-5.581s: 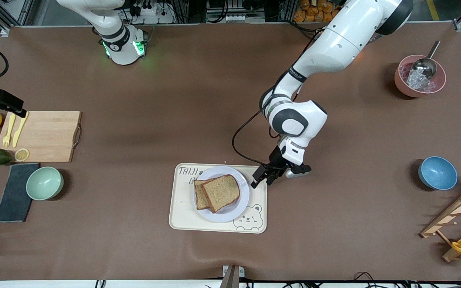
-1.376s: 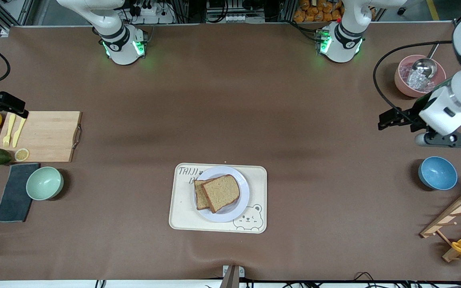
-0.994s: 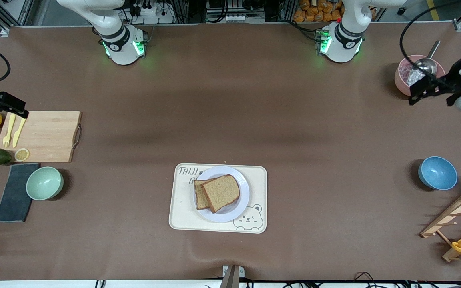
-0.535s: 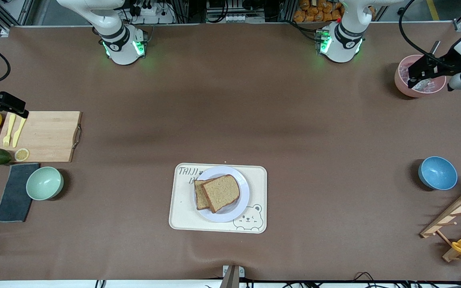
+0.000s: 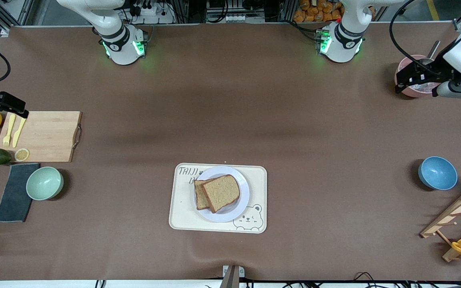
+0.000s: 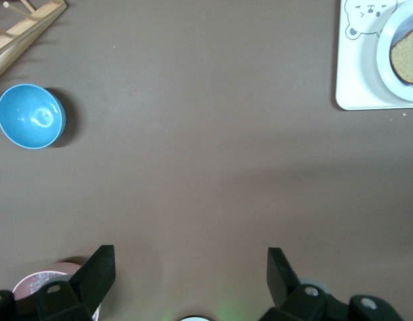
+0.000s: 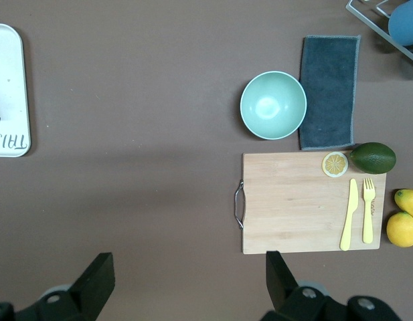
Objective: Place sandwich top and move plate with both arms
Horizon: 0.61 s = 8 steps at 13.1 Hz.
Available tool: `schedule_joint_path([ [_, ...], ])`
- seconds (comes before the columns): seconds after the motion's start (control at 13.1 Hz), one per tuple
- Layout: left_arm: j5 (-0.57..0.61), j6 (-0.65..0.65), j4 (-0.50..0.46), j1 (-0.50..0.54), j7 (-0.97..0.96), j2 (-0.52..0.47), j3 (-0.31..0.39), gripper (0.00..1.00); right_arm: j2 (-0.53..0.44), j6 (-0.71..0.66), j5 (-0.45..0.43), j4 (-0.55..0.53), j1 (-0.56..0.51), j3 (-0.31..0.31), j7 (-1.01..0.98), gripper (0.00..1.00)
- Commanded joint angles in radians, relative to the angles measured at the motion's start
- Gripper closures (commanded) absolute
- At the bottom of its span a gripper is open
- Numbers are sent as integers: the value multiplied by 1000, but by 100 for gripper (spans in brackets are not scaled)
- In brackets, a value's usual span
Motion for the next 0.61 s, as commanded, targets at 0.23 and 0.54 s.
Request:
schedule_joint_path([
  [0.23,-1,41,-6,13,-79,-11,13,0,6,-17,-2,18,-7,7,11,0],
  [0.54,-1,98,-20,21,-58,-12,12,0,6,-17,-2,18,-9,7,11,0],
])
